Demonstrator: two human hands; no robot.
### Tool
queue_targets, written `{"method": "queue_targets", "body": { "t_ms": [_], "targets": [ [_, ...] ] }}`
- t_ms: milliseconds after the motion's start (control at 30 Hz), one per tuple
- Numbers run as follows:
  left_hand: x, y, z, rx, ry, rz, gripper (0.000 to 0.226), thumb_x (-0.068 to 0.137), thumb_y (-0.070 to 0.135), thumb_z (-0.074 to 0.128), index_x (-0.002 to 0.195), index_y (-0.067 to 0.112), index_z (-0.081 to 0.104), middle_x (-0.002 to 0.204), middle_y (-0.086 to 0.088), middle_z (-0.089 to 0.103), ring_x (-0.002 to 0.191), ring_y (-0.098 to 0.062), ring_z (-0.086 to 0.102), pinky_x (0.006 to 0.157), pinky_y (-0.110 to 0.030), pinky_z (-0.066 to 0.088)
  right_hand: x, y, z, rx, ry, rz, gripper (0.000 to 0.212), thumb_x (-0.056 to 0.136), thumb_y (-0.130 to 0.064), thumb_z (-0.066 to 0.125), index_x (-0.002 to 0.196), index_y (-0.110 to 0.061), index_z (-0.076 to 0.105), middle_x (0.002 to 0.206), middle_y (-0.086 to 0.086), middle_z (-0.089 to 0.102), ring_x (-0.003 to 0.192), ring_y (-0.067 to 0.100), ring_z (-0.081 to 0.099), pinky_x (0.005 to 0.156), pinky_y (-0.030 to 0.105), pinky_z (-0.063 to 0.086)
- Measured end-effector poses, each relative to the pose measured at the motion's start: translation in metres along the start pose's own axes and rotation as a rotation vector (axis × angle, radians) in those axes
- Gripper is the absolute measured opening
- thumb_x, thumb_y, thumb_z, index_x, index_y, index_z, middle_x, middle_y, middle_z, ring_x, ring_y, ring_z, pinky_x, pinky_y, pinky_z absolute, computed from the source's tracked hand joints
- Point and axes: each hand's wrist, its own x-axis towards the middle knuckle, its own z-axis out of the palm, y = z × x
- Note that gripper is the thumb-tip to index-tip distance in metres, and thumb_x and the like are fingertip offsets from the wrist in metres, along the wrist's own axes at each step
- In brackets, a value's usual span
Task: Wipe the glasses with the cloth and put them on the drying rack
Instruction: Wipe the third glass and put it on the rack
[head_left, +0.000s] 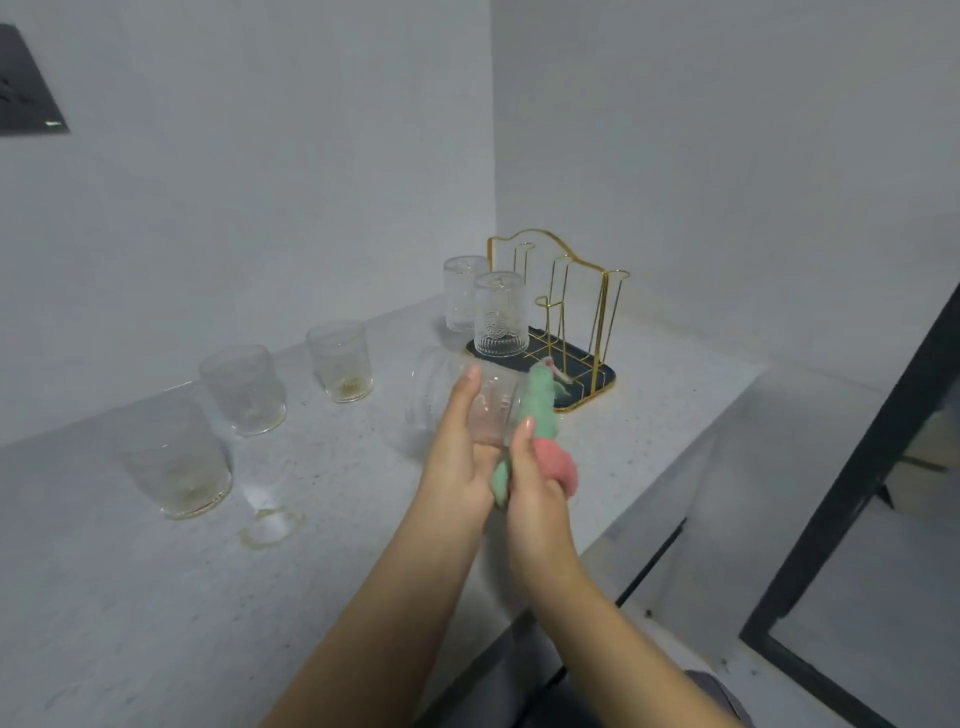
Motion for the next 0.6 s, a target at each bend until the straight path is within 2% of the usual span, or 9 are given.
{"method": "queue_targets", "body": {
  "t_ms": [67, 100, 167, 200, 267, 367, 400, 500, 600],
  "targets": [
    [-0.006, -0.009, 0.007, 0.015, -0.039, 0.013, 0.055, 0.083, 0.040, 0.060, 0.116, -0.003, 0.067, 0.108, -0.022, 0.068, 0.090, -0.032, 0.067, 0.095, -0.043, 0.051, 0.007, -0.014, -0.003, 0.043, 0.044, -0.037, 0.040, 0.095, -0.046, 0.031, 0.100, -0.019, 0.060, 0.098, -0.007, 0.065, 0.102, 0.008, 0.058, 0.093, 0.020, 0.043],
    [-0.009, -0.013, 0.011, 0.023, -0.062, 0.050, 0.056, 0.079, 0.037, 0.062, 0.116, -0.006, 0.064, 0.106, -0.025, 0.067, 0.087, -0.034, 0.067, 0.090, -0.044, 0.055, 0.013, -0.018, -0.007, 0.095, 0.088, -0.064, 0.041, 0.096, -0.045, 0.032, 0.100, -0.017, 0.062, 0.101, -0.002, 0.066, 0.105, 0.014, 0.059, 0.097, 0.027, 0.044],
    [-0.014, -0.020, 0.019, 0.050, -0.089, 0.142, 0.041, 0.074, 0.028, 0.063, 0.101, -0.004, 0.065, 0.088, -0.026, 0.068, 0.070, -0.032, 0.070, 0.067, -0.040, 0.060, 0.021, -0.024, -0.014, 0.212, 0.131, -0.069, 0.040, 0.096, -0.044, 0.035, 0.084, -0.019, 0.064, 0.089, 0.003, 0.068, 0.097, 0.020, 0.063, 0.098, 0.038, 0.047],
    [-0.014, -0.024, 0.022, 0.065, -0.095, 0.159, 0.034, 0.073, 0.027, 0.064, 0.092, -0.002, 0.066, 0.082, -0.025, 0.068, 0.065, -0.031, 0.069, 0.062, -0.039, 0.060, 0.022, -0.023, -0.016, 0.248, 0.132, -0.062, 0.041, 0.095, -0.045, 0.036, 0.079, -0.020, 0.064, 0.086, 0.003, 0.070, 0.093, 0.020, 0.064, 0.096, 0.040, 0.048],
    [-0.011, -0.025, 0.022, 0.096, -0.069, 0.153, 0.035, 0.071, 0.029, 0.066, 0.087, -0.001, 0.070, 0.079, -0.024, 0.069, 0.063, -0.030, 0.069, 0.065, -0.041, 0.060, 0.014, -0.023, -0.015, 0.281, 0.081, -0.055, 0.042, 0.096, -0.042, 0.035, 0.079, -0.019, 0.065, 0.078, -0.003, 0.073, 0.085, 0.011, 0.068, 0.089, 0.031, 0.051],
    [-0.006, -0.024, 0.019, 0.061, -0.005, 0.141, 0.057, 0.068, 0.030, 0.070, 0.114, -0.004, 0.064, 0.109, -0.029, 0.069, 0.085, -0.031, 0.071, 0.078, -0.039, 0.060, 0.015, -0.027, -0.015, 0.292, 0.110, -0.045, 0.035, 0.098, -0.038, 0.033, 0.077, -0.018, 0.054, 0.057, -0.012, 0.068, 0.061, -0.005, 0.065, 0.070, 0.017, 0.048],
    [-0.005, -0.025, 0.019, 0.049, -0.006, 0.159, 0.056, 0.069, 0.028, 0.069, 0.115, -0.004, 0.063, 0.115, -0.030, 0.066, 0.090, -0.030, 0.071, 0.082, -0.038, 0.060, 0.019, -0.031, -0.017, 0.296, 0.153, -0.042, 0.033, 0.097, -0.040, 0.034, 0.078, -0.019, 0.051, 0.061, -0.009, 0.068, 0.065, -0.003, 0.065, 0.072, 0.020, 0.048],
    [-0.003, -0.031, 0.017, 0.040, -0.006, 0.179, 0.036, 0.078, 0.020, 0.063, 0.107, -0.002, 0.065, 0.115, -0.028, 0.066, 0.090, -0.027, 0.071, 0.080, -0.034, 0.061, 0.038, -0.034, -0.018, 0.342, 0.222, -0.041, 0.036, 0.093, -0.052, 0.037, 0.095, -0.020, 0.053, 0.097, 0.006, 0.064, 0.101, 0.022, 0.063, 0.098, 0.043, 0.046],
    [-0.002, -0.030, 0.010, 0.060, 0.036, 0.041, 0.044, 0.087, 0.030, 0.060, 0.111, -0.007, 0.063, 0.117, -0.029, 0.066, 0.084, -0.026, 0.074, 0.068, -0.031, 0.061, 0.028, -0.021, -0.011, 0.235, 0.182, -0.012, 0.031, 0.093, -0.051, 0.038, 0.085, -0.024, 0.050, 0.091, -0.001, 0.059, 0.096, 0.015, 0.059, 0.102, 0.036, 0.041]
  ]
}}
